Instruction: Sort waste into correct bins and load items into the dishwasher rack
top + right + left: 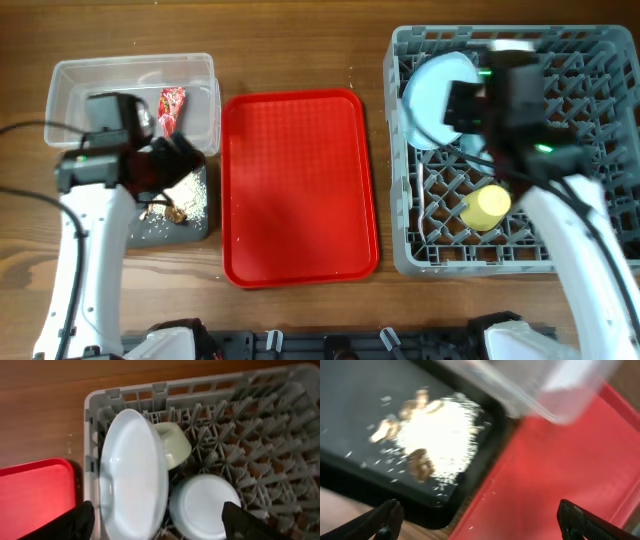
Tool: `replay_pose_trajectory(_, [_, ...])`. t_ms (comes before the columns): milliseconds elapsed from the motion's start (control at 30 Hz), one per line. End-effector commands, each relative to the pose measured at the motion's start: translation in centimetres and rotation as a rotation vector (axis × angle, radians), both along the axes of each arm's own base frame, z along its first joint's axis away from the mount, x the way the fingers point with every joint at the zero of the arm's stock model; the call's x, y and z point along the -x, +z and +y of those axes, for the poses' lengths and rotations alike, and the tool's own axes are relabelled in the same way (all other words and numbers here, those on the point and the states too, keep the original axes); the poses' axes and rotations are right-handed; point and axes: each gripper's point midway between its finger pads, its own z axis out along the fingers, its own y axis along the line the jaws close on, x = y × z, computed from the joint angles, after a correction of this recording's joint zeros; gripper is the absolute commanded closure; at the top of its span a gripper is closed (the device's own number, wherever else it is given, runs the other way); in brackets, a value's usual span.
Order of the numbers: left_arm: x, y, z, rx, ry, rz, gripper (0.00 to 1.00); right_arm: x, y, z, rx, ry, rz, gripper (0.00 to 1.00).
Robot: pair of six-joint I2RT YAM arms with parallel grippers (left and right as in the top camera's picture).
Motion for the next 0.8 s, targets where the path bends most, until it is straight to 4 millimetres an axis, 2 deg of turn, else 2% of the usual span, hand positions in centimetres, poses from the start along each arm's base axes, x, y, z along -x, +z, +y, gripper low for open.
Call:
replay_pose_trajectory(0, [-1.0, 0.9, -5.6, -0.023, -0.286, -0.071, 0.0, 2.1, -0.2, 3.3, -0.24, 0.236, 0.068, 0.16])
replay_pose_trajectory(33, [-0.9, 1.0, -6.9, -0.023, -0.329, -0.079, 0.0, 3.0, -0.8, 3.6, -0.273, 0.263, 0.114, 0.16])
replay_pose_trajectory(100, [-0.4, 0.9, -8.9, -0.028, -0.413, -0.075, 0.0, 4.3, -2.0, 2.6, -0.289, 0.23, 0.187, 0.19])
replay_pose_trajectory(133, [-0.3, 0.9, -9.3, -0.027, -0.425, -0.072, 0.0, 4.0, -2.1, 1.4, -0.269, 0.165, 0.182, 0.31])
replay_pose_trajectory(167, [-0.2, 0.9, -9.3, -0.026, -0.428, -0.072, 0.0, 3.5, -2.2, -0.9, -0.226, 0.016, 0.163, 0.51])
replay_pose_trajectory(200, [-0.2, 0.9, -9.3, -0.026, -0.428, -0.072, 0.0, 3.1, -2.0, -4.1, -0.186, -0.198, 0.122, 0.84])
replay_pose_trajectory(233, [-0.2, 0.9, -9.3, -0.026, -0.428, -0.072, 0.0, 2.2, -1.5, -5.3, -0.146, -0.253, 0.073, 0.96])
replay_pose_trajectory(300, [-0.2, 0.9, -9.3, -0.026, -0.428, -0.072, 0.0, 1.1, -1.7, -5.6, -0.135, -0.263, 0.058, 0.96])
replay_pose_trajectory(433, [-0.2, 0.9, -9.3, -0.026, -0.428, -0.072, 0.0, -1.0, -7.3, -5.2, -0.143, -0.264, 0.199, 0.96])
replay_pose_trajectory(467, [-0.2, 0.9, -9.3, -0.026, -0.428, -0.072, 0.0, -2.1, -8.4, -3.7, -0.185, -0.174, 0.219, 0.96])
replay_pose_trajectory(500, [-0.2, 0.9, -9.3, -0.026, -0.428, -0.072, 0.0, -3.4, -8.4, -0.1, -0.261, 0.061, 0.208, 0.96])
replay_pose_trajectory(533, [-0.2, 0.9, -9.3, -0.026, -0.428, -0.072, 0.0, -4.2, -6.7, 2.8, -0.335, 0.244, 0.14, 0.96])
replay_pose_trajectory(600, [-0.2, 0.9, -9.3, -0.026, -0.428, -0.072, 0.0, -4.4, -5.6, 2.8, -0.332, 0.249, 0.102, 0.96])
replay_pose_trajectory(667, [-0.3, 0.9, -9.3, -0.027, -0.427, -0.074, 0.0, -4.1, -4.4, 4.0, -0.323, 0.368, 0.063, 0.96])
replay_pose_trajectory(733, [-0.3, 1.0, -9.4, -0.027, -0.427, -0.077, 0.0, -4.0, -4.6, 3.2, -0.292, 0.329, 0.069, 0.95])
replay_pose_trajectory(767, [-0.3, 1.0, -9.4, -0.027, -0.427, -0.077, 0.0, -4.0, -4.9, 2.5, -0.284, 0.278, 0.083, 0.9])
